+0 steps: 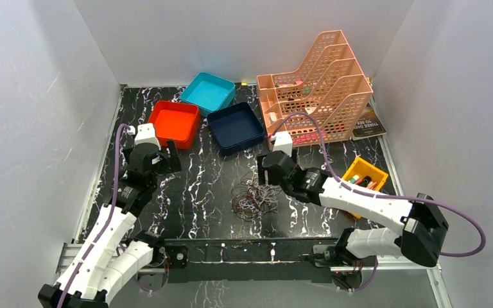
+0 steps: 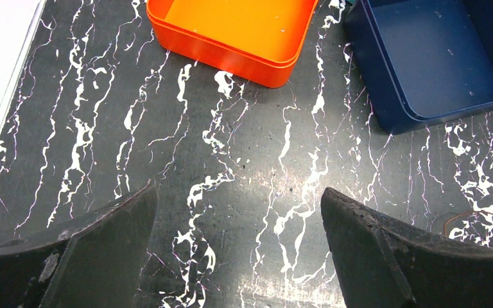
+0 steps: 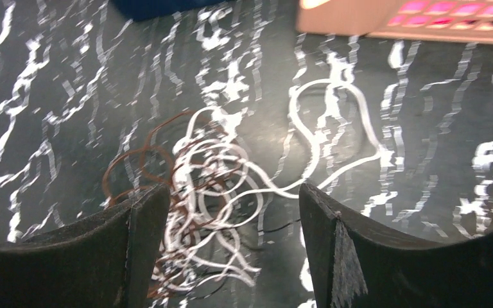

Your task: Untangle the cables

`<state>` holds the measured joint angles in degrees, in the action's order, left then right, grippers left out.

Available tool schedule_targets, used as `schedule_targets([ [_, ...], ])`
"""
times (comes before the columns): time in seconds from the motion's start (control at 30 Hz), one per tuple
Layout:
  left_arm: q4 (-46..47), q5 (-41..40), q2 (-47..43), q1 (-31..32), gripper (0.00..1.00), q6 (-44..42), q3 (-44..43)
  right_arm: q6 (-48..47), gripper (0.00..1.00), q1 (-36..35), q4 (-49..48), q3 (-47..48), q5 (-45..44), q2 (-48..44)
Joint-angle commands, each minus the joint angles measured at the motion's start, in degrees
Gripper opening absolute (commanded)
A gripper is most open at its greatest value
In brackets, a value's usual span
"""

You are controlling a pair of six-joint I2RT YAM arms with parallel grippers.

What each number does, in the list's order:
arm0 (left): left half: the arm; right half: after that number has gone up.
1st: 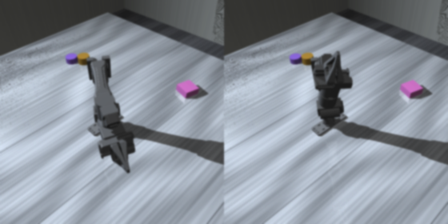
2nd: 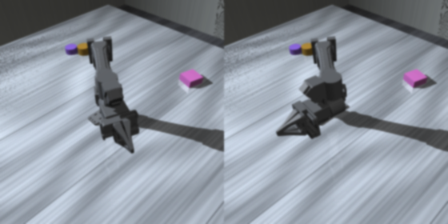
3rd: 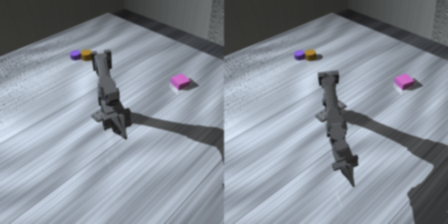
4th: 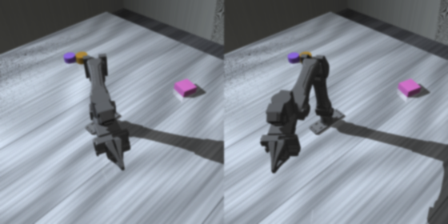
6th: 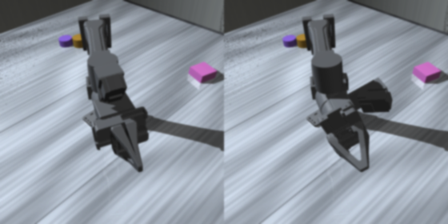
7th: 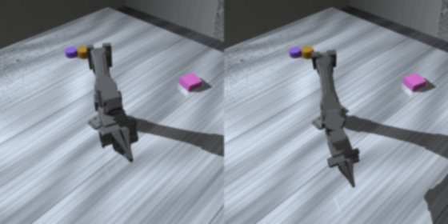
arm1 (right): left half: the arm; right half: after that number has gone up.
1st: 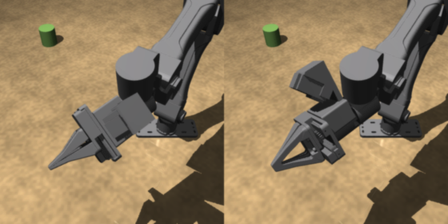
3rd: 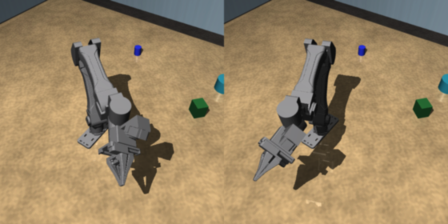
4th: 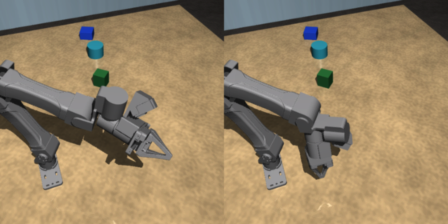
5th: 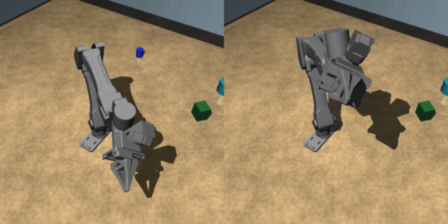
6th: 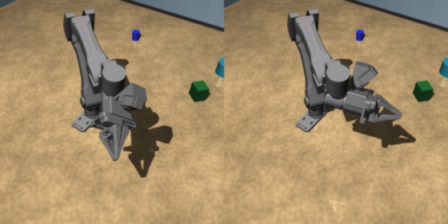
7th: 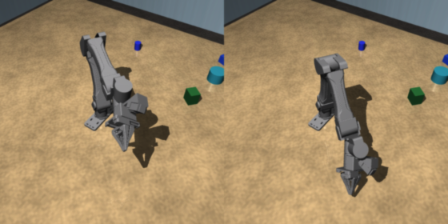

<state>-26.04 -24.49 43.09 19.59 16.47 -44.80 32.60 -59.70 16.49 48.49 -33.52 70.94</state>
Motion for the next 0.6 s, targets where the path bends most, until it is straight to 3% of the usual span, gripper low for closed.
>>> schedule_targets([
  [0.0,-0.54,-0.73,-0.25,-0.34,0.98,-0.65,-0.38,-3.43,0.8,5.51,5.42,3.89,-5.4,-2.45],
  [0.23,-0.59,-0.22,-0.7,-0.35,0.98,-0.65,-0.24,1.53,0.76,21.92,-1.73,-3.14,8.78,-6.89],
  [0.4,-0.57,0.09,-0.51,-0.35,0.98,-0.65,-0.25,9.29,0.76,25.41,-8.47,-8.24,15.01,-7.83],
  [0.57,-0.5,0.42,-0.45,-0.34,0.98,-0.74,-0.34,22.16,0.7,27.03,-11.95,-12.2,11.69,-7.51],
])
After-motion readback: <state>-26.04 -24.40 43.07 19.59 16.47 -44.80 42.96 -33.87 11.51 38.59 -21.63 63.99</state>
